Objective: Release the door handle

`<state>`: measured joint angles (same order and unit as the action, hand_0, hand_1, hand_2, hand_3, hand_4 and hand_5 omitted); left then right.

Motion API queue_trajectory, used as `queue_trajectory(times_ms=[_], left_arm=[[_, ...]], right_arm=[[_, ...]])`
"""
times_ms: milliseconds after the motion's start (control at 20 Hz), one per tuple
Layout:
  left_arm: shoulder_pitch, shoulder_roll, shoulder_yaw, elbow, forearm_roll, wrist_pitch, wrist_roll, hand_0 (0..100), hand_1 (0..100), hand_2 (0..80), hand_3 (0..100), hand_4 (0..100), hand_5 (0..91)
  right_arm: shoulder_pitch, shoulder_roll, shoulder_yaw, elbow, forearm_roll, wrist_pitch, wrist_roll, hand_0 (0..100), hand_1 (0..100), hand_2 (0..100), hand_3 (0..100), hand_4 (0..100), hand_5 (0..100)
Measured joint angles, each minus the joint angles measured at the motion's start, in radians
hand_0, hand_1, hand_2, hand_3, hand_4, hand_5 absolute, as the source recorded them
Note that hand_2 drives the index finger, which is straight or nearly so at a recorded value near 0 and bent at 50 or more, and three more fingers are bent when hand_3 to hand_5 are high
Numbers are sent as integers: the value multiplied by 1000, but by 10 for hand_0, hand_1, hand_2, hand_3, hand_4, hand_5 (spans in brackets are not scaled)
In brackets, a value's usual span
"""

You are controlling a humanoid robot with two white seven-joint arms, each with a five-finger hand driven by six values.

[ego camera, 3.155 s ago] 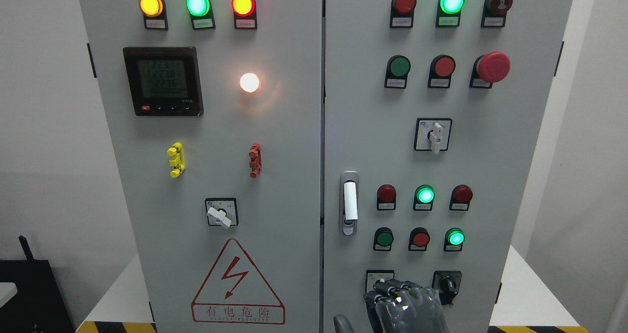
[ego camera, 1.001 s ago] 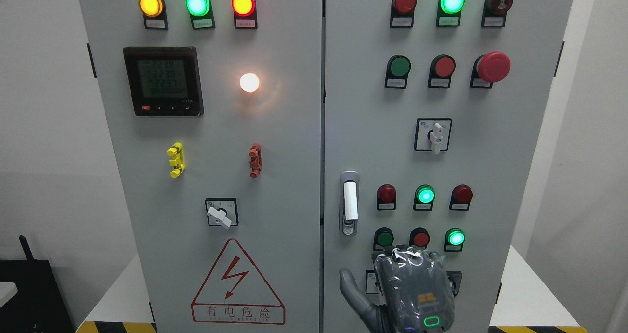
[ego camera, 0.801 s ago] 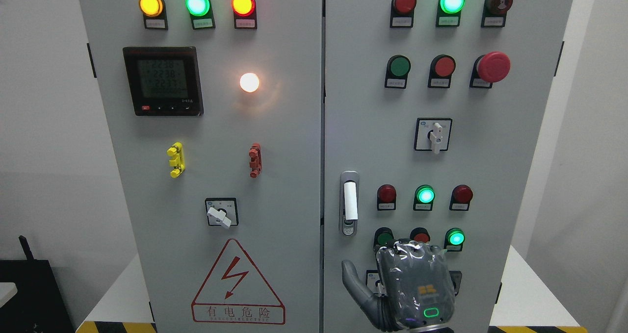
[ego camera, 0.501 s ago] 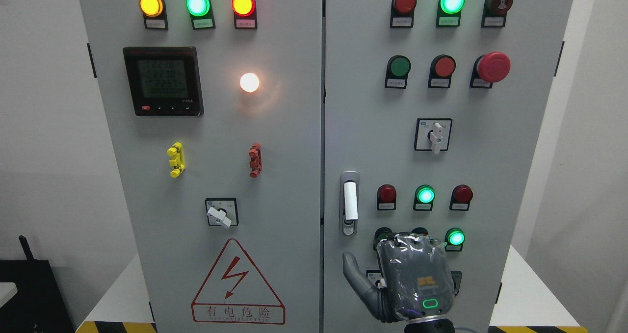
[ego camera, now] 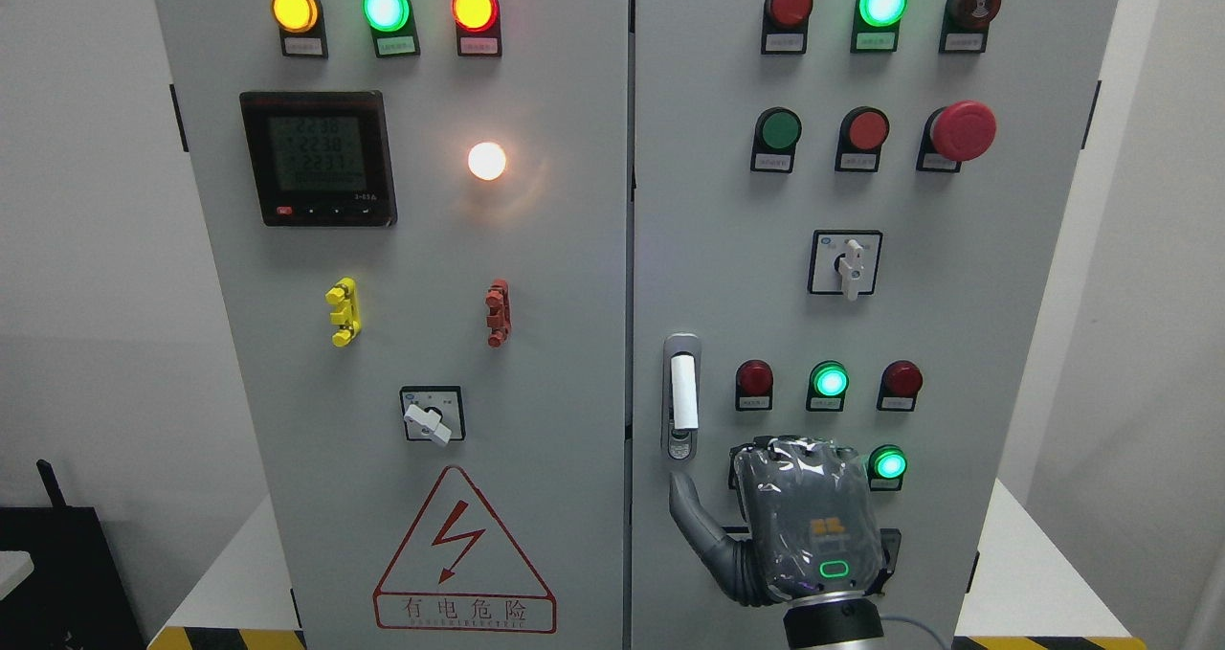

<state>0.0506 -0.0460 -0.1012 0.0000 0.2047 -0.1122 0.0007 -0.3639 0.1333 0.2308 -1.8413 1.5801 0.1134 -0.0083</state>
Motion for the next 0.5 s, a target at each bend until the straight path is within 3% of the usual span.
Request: queue_trajectory(times_ms=[501], left_arm=[[0, 0, 0, 0, 0, 0, 0, 120, 389, 0, 0, 0, 0]], right_arm=[[-29, 2, 3, 20, -2, 1, 21, 392, 0, 1000, 1000, 1000, 956]])
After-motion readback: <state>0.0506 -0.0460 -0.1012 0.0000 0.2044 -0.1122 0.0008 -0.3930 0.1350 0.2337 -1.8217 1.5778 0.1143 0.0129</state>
